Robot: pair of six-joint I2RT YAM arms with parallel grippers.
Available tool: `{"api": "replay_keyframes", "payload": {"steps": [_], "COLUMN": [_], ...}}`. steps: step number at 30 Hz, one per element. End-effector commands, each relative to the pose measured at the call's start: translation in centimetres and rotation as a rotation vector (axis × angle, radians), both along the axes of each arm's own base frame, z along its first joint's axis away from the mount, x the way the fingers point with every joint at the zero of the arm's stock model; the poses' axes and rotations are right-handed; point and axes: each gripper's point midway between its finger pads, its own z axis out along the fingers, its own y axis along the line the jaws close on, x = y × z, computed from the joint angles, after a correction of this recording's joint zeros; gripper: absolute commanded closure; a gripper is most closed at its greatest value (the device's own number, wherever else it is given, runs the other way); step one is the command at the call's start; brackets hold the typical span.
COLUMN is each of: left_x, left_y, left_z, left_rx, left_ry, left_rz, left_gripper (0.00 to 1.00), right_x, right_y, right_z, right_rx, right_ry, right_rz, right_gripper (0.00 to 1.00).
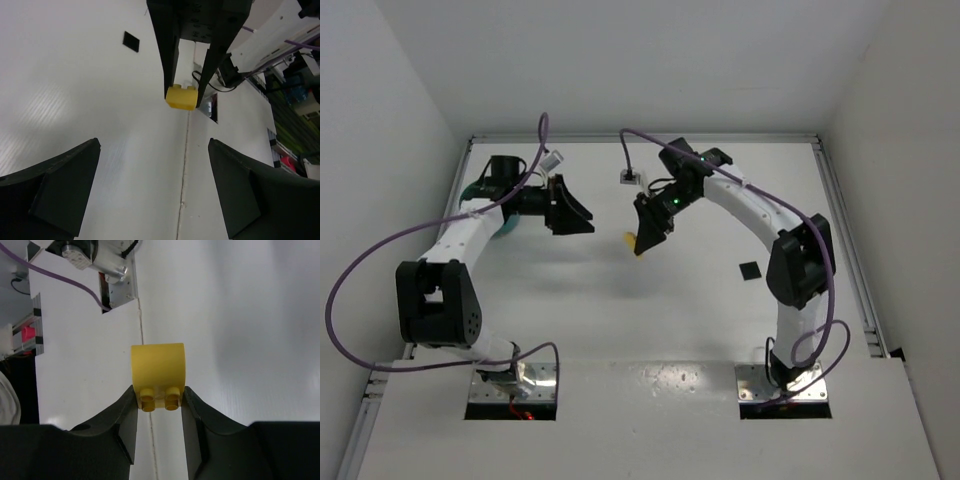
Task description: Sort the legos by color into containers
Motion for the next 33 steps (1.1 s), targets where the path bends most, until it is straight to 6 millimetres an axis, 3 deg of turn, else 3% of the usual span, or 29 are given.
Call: {"api": "replay_keyframes", "payload": {"steps": [1,8,17,21,27,33], "left_x": [-1.3,-1.9,-2.5,-2.7,-2.6,-2.6], "left_y": [-1.5,-2.1,-2.2,-2.5,-2.5,-2.5], "left_z": [2.7,3.1,3.8,3.7,3.2,3.2], "left_rx": [-0.047,-0.054,-0.085,-0.094,-0.094,-0.094], "left_ry": [-0.074,-0.093,-0.119,-0.110,-0.100,-0.100], "left_rz": [-0.085,-0.114,-0.144,-0.160,-0.160,-0.160], "left_gripper": [0.05,0.06,0.08,0.21,0.29,0.48], "right_x": [0.8,0.1,-0.7,-0.7,-0.1,0.2], "right_y": [3.0,6.7,7.8,7.9,8.2,8.2], "right_z": [2.8,4.6,4.5,4.8,5.4,5.0], "right_rx": [0.089,0.181,0.184,0.186,0.197,0.177], "right_ry": [-0.081,0.021,0.036,0.036,0.006,0.003], "right_rz": [0.033,0.086,0.116,0.113,0.112,0.102], "right_gripper": [0.84,0.84,0.84,0.84,0.84,0.84]}}
